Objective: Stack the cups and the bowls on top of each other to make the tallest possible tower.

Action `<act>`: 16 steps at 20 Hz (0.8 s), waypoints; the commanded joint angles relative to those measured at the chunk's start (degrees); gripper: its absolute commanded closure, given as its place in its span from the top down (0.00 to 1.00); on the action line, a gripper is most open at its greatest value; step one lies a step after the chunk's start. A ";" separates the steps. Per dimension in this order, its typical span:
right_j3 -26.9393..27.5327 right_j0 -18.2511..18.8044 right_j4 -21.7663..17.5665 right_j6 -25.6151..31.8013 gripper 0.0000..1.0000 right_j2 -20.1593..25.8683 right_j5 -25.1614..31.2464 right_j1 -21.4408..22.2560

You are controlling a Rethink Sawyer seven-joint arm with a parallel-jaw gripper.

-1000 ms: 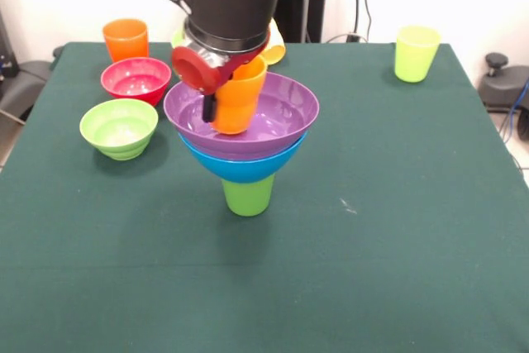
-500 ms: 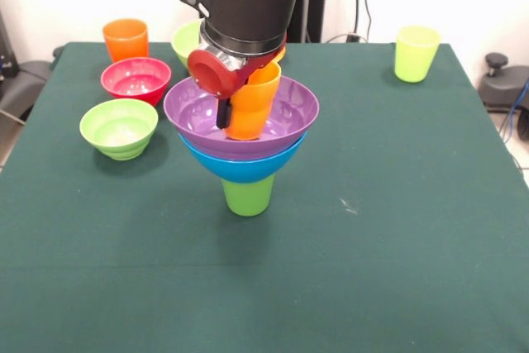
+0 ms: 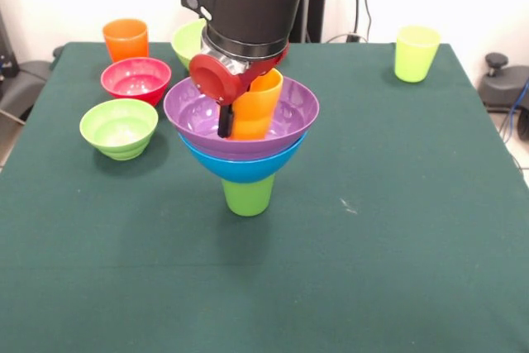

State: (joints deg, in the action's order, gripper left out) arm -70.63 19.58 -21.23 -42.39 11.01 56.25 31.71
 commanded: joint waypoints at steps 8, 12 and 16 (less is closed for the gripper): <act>-3.83 -3.50 -1.87 -5.79 0.00 1.21 -0.37 -4.51; -1.14 -4.76 -2.73 -6.41 0.00 0.26 1.13 -6.72; 1.59 -5.86 -3.33 -5.98 0.00 -0.61 3.36 -7.93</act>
State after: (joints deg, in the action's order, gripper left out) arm -69.75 16.34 -21.28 -42.39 10.48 56.10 30.13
